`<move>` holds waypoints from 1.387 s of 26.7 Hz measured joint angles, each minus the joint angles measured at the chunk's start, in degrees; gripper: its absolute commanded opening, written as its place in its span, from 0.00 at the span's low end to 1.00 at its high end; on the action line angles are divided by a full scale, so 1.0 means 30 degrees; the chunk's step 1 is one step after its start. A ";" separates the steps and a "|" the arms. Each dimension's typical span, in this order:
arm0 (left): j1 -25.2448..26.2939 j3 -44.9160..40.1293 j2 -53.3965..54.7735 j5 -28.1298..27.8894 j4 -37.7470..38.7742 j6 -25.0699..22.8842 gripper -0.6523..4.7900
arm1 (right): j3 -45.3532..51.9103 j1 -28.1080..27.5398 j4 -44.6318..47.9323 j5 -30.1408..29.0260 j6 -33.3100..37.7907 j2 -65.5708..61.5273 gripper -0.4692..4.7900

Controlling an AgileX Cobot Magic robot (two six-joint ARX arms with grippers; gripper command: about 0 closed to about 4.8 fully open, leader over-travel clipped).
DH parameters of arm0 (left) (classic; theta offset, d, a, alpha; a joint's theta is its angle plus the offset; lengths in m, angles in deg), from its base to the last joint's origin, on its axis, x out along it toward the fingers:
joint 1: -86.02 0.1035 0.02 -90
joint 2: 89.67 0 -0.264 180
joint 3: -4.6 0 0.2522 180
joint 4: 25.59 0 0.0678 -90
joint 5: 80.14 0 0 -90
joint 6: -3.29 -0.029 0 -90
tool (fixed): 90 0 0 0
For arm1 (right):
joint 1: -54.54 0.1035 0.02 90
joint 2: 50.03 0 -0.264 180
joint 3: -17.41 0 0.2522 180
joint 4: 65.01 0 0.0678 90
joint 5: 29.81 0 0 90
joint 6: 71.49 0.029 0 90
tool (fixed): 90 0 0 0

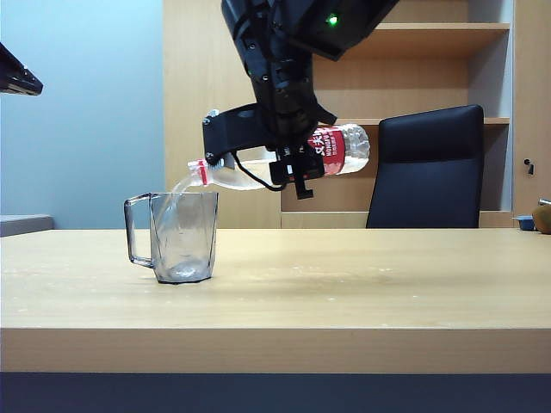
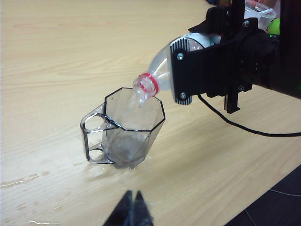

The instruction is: Pick up the mineral water bottle on the table and pour water into the mug until it's half full.

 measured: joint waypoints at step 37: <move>0.0000 0.0000 0.0000 0.0000 0.0000 0.0000 0.11 | -0.0066 0.0466 -0.0976 0.0321 0.6644 0.0109 0.57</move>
